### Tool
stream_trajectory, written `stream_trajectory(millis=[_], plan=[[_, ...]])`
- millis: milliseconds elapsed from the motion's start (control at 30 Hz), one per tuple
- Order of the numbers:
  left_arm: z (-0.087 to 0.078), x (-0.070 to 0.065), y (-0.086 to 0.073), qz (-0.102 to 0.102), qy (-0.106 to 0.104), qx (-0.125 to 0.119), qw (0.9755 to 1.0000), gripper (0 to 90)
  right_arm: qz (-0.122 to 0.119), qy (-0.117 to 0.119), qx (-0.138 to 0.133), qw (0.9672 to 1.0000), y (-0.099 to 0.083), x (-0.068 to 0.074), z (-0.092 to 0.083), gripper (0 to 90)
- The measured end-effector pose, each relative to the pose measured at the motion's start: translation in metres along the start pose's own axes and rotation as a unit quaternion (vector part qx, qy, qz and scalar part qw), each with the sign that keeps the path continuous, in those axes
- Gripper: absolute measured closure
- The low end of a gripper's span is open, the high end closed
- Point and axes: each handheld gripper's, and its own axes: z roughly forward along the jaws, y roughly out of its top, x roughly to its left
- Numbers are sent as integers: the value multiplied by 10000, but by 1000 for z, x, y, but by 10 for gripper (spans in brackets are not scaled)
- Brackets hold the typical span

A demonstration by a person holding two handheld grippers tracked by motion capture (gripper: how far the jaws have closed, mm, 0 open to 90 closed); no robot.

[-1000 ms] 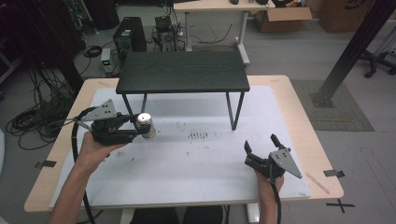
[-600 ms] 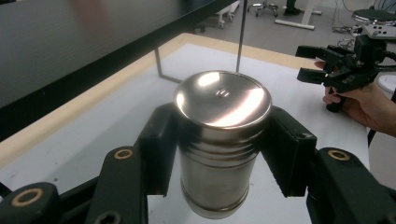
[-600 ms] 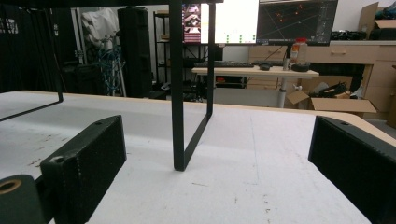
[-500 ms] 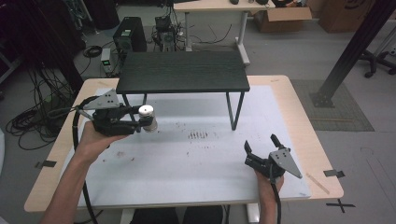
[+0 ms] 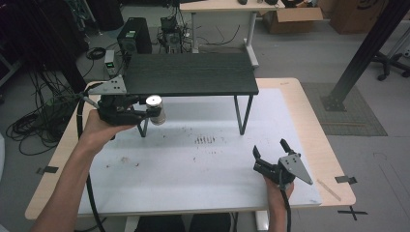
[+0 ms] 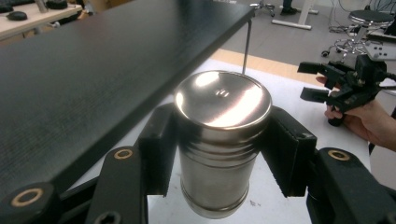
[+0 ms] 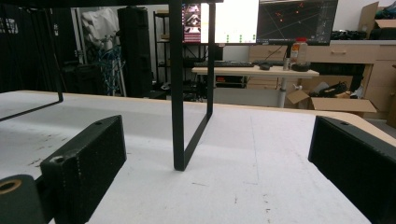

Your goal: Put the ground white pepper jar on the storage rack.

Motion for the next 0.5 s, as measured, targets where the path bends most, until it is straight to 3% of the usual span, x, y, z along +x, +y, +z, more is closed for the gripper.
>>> stream_trajectory(millis=[500], plan=[[8, 17, 35, 95, -3, 66, 9999, 491, -1, 2, -2, 10000, 0, 0, 0, 38]])
